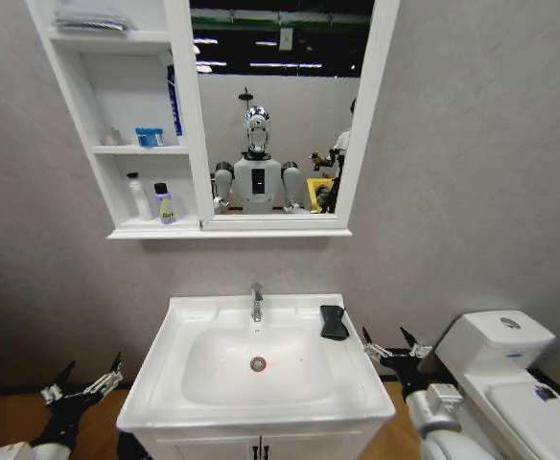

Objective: Move facial cleanser and shampoo from washbasin to cabinet, then wipe washbasin with towel.

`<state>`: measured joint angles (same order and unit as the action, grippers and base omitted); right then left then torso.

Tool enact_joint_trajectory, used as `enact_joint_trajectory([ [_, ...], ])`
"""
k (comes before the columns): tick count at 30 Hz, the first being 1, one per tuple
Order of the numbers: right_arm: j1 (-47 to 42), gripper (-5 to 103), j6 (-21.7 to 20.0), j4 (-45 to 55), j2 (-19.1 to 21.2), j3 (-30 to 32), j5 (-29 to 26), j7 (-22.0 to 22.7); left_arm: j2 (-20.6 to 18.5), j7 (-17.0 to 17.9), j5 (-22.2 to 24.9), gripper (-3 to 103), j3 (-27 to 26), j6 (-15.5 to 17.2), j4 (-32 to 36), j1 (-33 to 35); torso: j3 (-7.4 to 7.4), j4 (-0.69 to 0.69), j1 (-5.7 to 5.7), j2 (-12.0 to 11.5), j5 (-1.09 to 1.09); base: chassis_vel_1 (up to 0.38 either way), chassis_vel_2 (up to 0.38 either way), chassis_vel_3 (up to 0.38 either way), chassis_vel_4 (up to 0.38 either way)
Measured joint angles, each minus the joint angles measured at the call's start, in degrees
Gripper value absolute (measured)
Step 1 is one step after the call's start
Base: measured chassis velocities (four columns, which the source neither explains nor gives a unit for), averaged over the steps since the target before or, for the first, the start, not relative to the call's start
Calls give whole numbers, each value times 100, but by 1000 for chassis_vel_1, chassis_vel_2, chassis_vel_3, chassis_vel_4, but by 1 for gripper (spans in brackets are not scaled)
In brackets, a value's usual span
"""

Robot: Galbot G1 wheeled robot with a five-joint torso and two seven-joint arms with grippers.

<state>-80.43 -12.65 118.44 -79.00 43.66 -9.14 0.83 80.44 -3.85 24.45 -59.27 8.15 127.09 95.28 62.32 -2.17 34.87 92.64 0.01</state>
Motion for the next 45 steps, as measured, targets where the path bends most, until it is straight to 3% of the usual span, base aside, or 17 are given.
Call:
enact_joint_trajectory([
  [3,248,100,-96,-415,268,-10,-350,359,-2,1,1,100,2,1,0,-1,-2,-5,-4,1,0,-78,72,84,-20],
  [8,785,100,-421,-876,655,-428,-624,476,-3,3,2,100,2,3,-1,0,-4,-5,-13,4,0,10,-13,-51,-9],
  [14,1891,100,-881,-1597,1126,-1567,-1495,1028,-3,5,3,100,5,4,-1,1,-5,-1,-14,6,-2,47,-29,-30,33],
  [15,1891,100,-881,-1597,1126,-1567,-1495,1028,-3,5,3,100,5,4,-1,1,-5,-1,-14,6,-2,0,0,0,0],
  [18,2352,100,-1234,-1968,1125,-1962,-1860,1604,-4,5,3,100,5,4,-1,1,-3,-2,-10,4,0,0,0,0,0],
  [21,2569,100,-1329,-2235,1120,-2077,-1932,1735,-4,5,3,100,5,4,-1,1,-3,-2,-9,4,-1,0,0,0,0],
  [32,3122,103,-1596,-3004,1177,-2542,-2431,1737,-4,4,4,100,5,5,-1,0,-4,-3,-10,4,-1,0,0,0,0],
  [37,3293,89,-1627,-3193,1180,-2636,-2475,1786,-4,4,4,100,5,5,-1,0,-4,-3,-10,4,-1,0,0,0,0],
  [43,3533,61,-1624,-3482,1174,-2698,-2468,1775,-4,4,4,100,5,5,-1,0,-4,-4,-10,4,-2,0,0,0,0],
  [45,3556,61,-1610,-3535,1155,-2711,-2458,1712,-4,4,4,100,5,5,-1,0,-4,-4,-10,4,-1,0,0,0,0],
])
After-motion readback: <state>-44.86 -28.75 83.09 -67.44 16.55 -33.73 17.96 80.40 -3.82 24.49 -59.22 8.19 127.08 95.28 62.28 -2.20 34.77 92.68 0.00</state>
